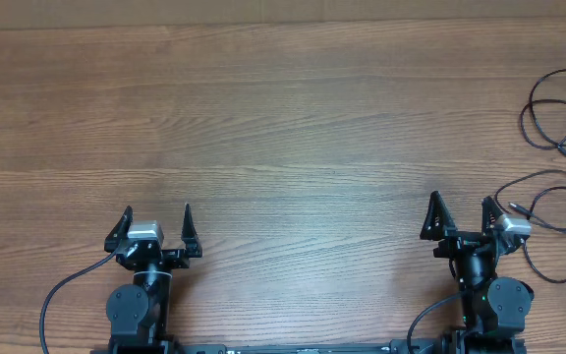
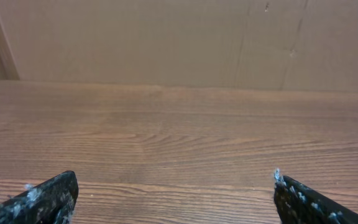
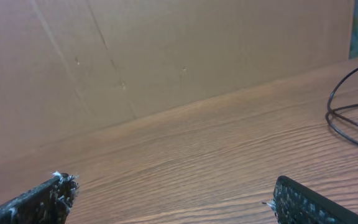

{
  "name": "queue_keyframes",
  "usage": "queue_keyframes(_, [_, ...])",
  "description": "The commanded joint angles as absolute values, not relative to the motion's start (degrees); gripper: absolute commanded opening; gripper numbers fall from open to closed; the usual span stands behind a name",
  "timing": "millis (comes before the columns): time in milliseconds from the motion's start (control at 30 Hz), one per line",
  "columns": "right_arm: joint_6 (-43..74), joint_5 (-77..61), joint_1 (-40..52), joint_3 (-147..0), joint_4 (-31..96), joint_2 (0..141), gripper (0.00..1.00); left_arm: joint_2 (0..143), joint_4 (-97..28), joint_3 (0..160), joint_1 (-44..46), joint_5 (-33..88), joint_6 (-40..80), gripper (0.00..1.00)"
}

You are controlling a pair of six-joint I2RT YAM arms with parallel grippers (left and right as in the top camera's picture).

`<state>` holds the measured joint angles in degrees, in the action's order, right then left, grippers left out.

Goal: Untangle cables

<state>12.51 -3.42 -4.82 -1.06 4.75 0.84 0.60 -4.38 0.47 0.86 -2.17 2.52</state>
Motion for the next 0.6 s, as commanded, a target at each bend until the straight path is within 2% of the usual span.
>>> queue_keyframes(0, [6.92,-3.81,-4.51,-0.47,4.62,0.16,1.00,0.25,-4.34,0.32,0.49,-1.89,1.26,1.00])
queue_keyframes(200, [-5.08,-4.58,-4.51,-0.47,4.62,0.16,1.00,0.25,-4.34,0.32,0.49,-1.89,1.26,1.00])
queue_keyframes(567, [-4.36,-4.12,-4.51,-0.47,4.60,0.16,1.00,0.25,-4.34,0.32,0.49,-1.89,1.26,1.00])
